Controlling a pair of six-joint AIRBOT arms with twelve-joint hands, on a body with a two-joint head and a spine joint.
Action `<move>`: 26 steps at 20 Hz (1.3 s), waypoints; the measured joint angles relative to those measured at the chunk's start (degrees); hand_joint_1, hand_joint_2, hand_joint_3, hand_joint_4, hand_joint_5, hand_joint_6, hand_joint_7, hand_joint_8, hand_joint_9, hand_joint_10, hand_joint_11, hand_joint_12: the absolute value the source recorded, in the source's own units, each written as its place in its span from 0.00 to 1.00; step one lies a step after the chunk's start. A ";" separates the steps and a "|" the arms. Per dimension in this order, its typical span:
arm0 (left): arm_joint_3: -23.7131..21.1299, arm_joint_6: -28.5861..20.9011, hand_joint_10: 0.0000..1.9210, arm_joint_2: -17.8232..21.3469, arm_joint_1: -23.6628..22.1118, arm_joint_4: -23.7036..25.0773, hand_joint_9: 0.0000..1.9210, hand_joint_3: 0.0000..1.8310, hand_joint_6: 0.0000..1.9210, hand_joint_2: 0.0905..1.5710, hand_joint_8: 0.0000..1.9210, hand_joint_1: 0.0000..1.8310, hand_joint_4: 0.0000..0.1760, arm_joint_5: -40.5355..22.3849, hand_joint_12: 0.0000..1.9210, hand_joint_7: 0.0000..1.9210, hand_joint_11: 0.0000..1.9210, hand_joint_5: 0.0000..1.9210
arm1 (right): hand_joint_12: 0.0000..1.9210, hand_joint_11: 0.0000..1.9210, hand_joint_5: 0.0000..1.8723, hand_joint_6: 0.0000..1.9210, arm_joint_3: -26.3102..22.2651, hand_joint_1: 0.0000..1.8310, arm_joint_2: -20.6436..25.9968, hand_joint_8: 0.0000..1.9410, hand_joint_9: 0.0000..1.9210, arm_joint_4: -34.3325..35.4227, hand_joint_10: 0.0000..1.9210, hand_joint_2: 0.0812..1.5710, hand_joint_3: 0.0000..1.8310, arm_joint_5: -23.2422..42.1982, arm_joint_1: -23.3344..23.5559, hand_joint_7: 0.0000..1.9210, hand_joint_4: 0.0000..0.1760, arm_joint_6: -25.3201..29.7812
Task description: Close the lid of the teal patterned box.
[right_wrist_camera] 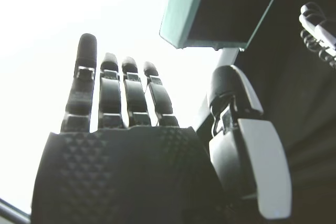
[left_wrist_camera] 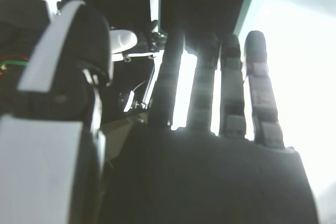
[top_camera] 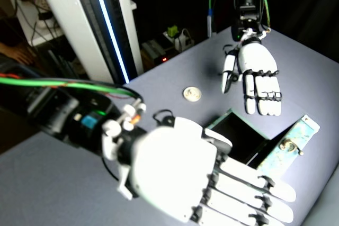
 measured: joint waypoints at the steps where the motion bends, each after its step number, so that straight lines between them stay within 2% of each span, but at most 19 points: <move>1: 0.35 -0.22 0.00 -0.44 -0.22 0.26 0.00 0.00 0.01 0.86 0.00 0.23 0.21 0.33 0.01 0.00 0.02 0.03 | 0.25 0.00 0.00 0.00 1.18 0.03 -0.98 0.00 0.00 0.26 0.00 0.85 0.00 -1.36 0.46 0.00 0.00 -0.02; 2: 0.35 -0.46 0.00 -0.57 -0.26 0.37 0.00 0.00 0.00 0.86 0.00 0.23 0.21 0.66 0.01 0.00 0.00 0.04 | 0.27 0.00 0.00 0.00 1.99 0.02 -1.77 0.00 0.00 0.57 0.00 0.85 0.00 -2.16 0.66 0.00 0.00 -0.02; 5: 0.76 -0.72 0.00 -1.03 -0.26 0.92 0.00 0.00 0.01 0.88 0.00 0.23 0.10 1.09 0.00 0.00 0.00 0.05 | 0.57 0.00 0.02 0.01 2.71 0.04 -2.75 0.01 0.07 0.50 0.03 0.81 0.00 -3.91 1.03 0.06 0.00 0.00; 7: 0.92 -0.76 0.00 -1.16 -0.39 0.98 0.00 0.00 0.00 0.88 0.00 0.22 0.17 1.14 0.00 0.00 0.00 0.04 | 0.66 0.00 0.06 0.01 2.71 0.08 -2.75 0.01 0.11 0.50 0.04 0.81 0.00 -4.04 1.05 0.11 0.00 0.02; 8: 0.92 -0.76 0.00 -1.16 -0.39 0.92 0.00 0.00 0.00 0.88 0.00 0.21 0.23 1.11 0.00 0.00 0.00 0.04 | 0.77 0.00 0.12 0.03 2.71 0.09 -2.73 0.03 0.15 0.59 0.07 0.81 0.00 -3.87 1.18 0.16 0.00 0.00; 9: 0.92 -0.76 0.00 -1.16 -0.39 0.92 0.00 0.00 0.00 0.88 0.00 0.20 0.27 1.05 0.00 0.00 0.00 0.04 | 0.85 0.00 0.14 0.12 2.69 0.09 -2.73 0.02 0.11 0.68 0.24 0.81 0.00 -3.61 1.27 0.20 0.00 0.02; 11: 0.92 -0.83 0.00 -1.16 -0.39 0.92 0.00 0.00 0.00 0.88 0.00 0.22 0.28 1.09 0.00 0.00 0.00 0.04 | 0.94 0.00 0.04 0.63 2.14 0.09 -2.62 0.05 0.02 0.66 0.59 0.83 0.00 -2.71 1.27 0.23 0.00 0.02; 12: 0.94 -0.81 0.00 -1.16 -0.39 0.72 0.00 0.00 0.00 0.88 0.00 0.22 0.26 1.11 0.00 0.00 0.00 0.04 | 0.96 0.00 0.01 0.71 1.64 0.09 -2.60 0.14 0.00 0.55 0.64 0.83 0.00 -2.73 1.27 0.19 0.00 -0.02; 13: 1.05 -0.85 0.00 -1.16 -0.35 0.28 0.00 0.00 0.00 0.88 0.00 0.21 0.24 1.07 0.00 0.00 0.00 0.04 | 0.98 0.00 0.00 0.74 0.90 0.09 -2.62 0.30 0.00 0.13 0.69 0.84 0.00 -2.91 1.27 0.14 0.00 -0.02; 14: 1.05 -0.90 0.00 -1.20 -0.17 -0.35 0.00 0.00 0.00 0.88 0.00 0.21 0.20 0.83 0.00 0.00 0.00 0.04 | 0.99 0.00 0.00 0.61 0.20 0.10 -2.62 0.39 0.00 -0.28 0.69 0.84 0.00 -2.93 1.27 0.08 0.00 -0.02; 15: 1.05 -1.07 0.00 -1.20 0.00 -0.57 0.00 0.00 0.00 0.88 0.00 0.20 0.20 0.79 0.00 0.00 0.00 0.04 | 1.00 0.00 0.00 0.59 -0.59 0.08 -2.62 0.47 0.00 -0.85 0.73 0.85 0.00 -2.75 1.27 0.06 0.00 -0.02; 17: 1.03 -1.46 0.00 -1.20 0.48 -0.72 0.00 0.00 0.00 0.88 0.00 0.20 0.16 0.63 0.00 0.00 0.00 0.04 | 0.94 0.00 0.01 0.58 -2.38 0.04 -2.08 0.41 0.00 -1.49 0.60 0.86 0.00 -2.32 1.27 0.08 0.00 -0.02; 18: 0.96 -1.46 0.00 -1.18 0.92 -1.38 0.00 0.00 0.00 0.89 0.00 0.19 0.20 0.50 0.00 0.00 0.00 0.04 | 0.86 0.00 0.05 0.50 -4.17 0.03 -0.94 0.32 0.00 -2.62 0.50 0.87 0.00 -1.55 1.27 0.10 0.00 0.00; 19: 0.96 -1.46 0.00 -1.14 1.31 -1.92 0.00 0.01 0.00 0.90 0.00 0.19 0.09 0.02 0.00 0.00 0.00 0.03 | 0.84 0.00 0.07 0.49 -5.29 0.06 -0.04 0.28 0.00 -3.43 0.45 0.86 0.00 -0.44 1.25 0.08 0.00 -0.02; 20: 0.83 -1.51 0.00 -0.94 1.88 -2.47 0.00 0.01 0.00 0.91 0.00 0.18 0.17 -0.57 0.01 0.00 0.01 0.03 | 0.86 0.00 0.04 0.49 -6.36 0.07 0.96 0.27 0.00 -4.09 0.50 0.85 0.00 0.98 1.20 0.07 0.00 0.00; 22: 0.50 -1.53 0.00 -0.63 2.75 -3.34 0.00 0.00 0.01 0.92 0.00 0.17 0.25 -1.75 0.21 0.00 0.00 0.03 | 0.96 0.00 0.00 0.62 -7.96 0.07 2.78 0.38 0.00 -4.92 0.66 0.85 0.00 3.87 0.17 0.07 0.00 -0.02; 24: 0.00 -1.57 0.00 -0.35 3.56 -4.04 0.01 0.00 0.01 0.92 0.00 0.20 0.26 -2.40 0.27 0.02 0.00 0.03 | 0.98 0.00 0.00 0.48 -9.27 0.04 3.50 0.39 0.00 -5.16 0.61 0.85 0.00 4.85 -1.38 0.05 0.00 -0.04; 25: -0.42 -1.51 0.00 -0.31 3.89 -4.11 0.01 0.00 0.01 0.92 0.00 0.20 0.22 -2.43 0.27 0.02 0.00 0.03 | 0.96 0.00 0.00 0.55 -9.81 0.06 3.67 0.35 0.00 -5.35 0.60 0.85 0.00 4.92 -2.14 0.07 0.00 -0.02; 26: -0.79 -1.53 0.00 -0.31 4.15 -4.15 0.00 0.00 0.01 0.91 0.00 0.19 0.28 -2.69 0.23 0.02 0.00 0.03 | 0.95 0.00 0.00 0.67 -10.23 0.07 3.65 0.36 0.02 -5.60 0.62 0.85 0.00 4.96 -2.49 0.11 0.00 0.02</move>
